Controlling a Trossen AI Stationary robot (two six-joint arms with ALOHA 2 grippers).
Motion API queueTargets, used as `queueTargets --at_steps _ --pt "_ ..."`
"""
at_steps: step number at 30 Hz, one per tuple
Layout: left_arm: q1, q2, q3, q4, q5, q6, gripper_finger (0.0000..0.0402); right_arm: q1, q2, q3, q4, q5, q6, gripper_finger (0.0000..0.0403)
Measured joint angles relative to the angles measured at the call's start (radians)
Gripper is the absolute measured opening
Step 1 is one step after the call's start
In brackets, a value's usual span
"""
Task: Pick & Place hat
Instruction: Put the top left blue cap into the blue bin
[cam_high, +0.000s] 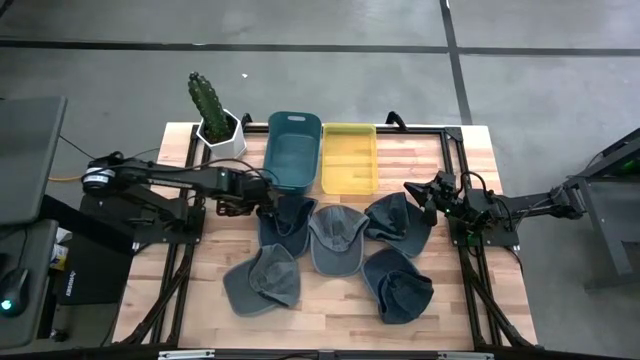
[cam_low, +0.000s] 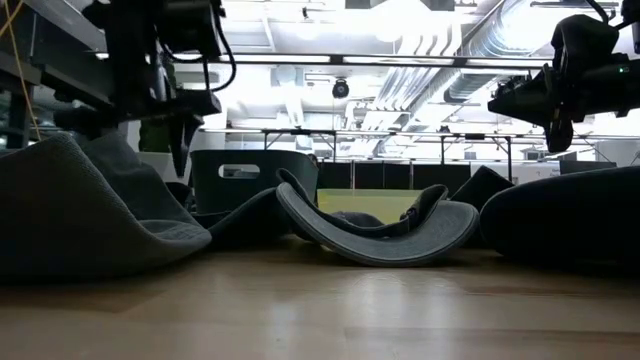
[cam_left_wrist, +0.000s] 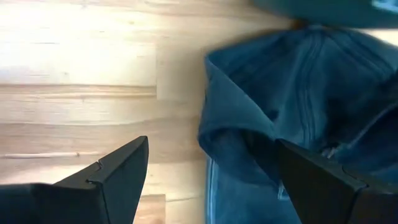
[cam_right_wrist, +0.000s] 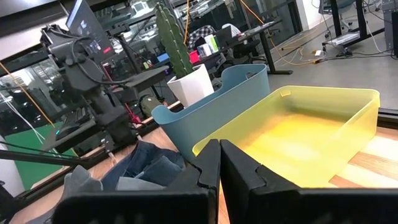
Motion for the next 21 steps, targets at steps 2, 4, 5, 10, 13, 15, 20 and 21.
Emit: queueTargets --at_steps 2,4,5,10,13,15,20,21 --pt "0.019 0.016 0.0 0.031 0.004 -0.008 0.0322 0.0 0.0 0.0 0.0 0.0 0.0 0.0005" --pt "0.042 0.025 0.0 0.078 0.014 -0.008 0.0322 0.0 0.0 0.0 0.0 0.0 0.0 0.0005" --pt "0.051 0.032 0.0 0.114 0.018 -0.008 0.0322 0.0 0.0 0.0 0.0 0.0 0.0 0.0005" --pt "0.081 0.06 0.001 0.18 0.048 -0.004 0.0322 0.0 0.0 0.0 0.0 0.0 0.0 0.0005" --pt "0.08 0.096 0.001 0.168 0.072 0.016 0.0321 0.0 0.0 0.0 0.0 0.0 0.0 0.0005" --pt "0.08 0.121 0.001 0.172 0.103 0.018 0.0321 0.0 0.0 0.0 0.001 0.0 0.0 0.0005" --pt "0.078 0.155 0.003 0.185 0.173 0.02 0.0321 0.0 0.0 0.0 0.0 0.0 0.0 0.0005" --pt "0.078 0.157 0.002 0.184 0.177 0.023 0.0321 0.0 0.0 0.0 0.0 0.0 0.0 0.0005"
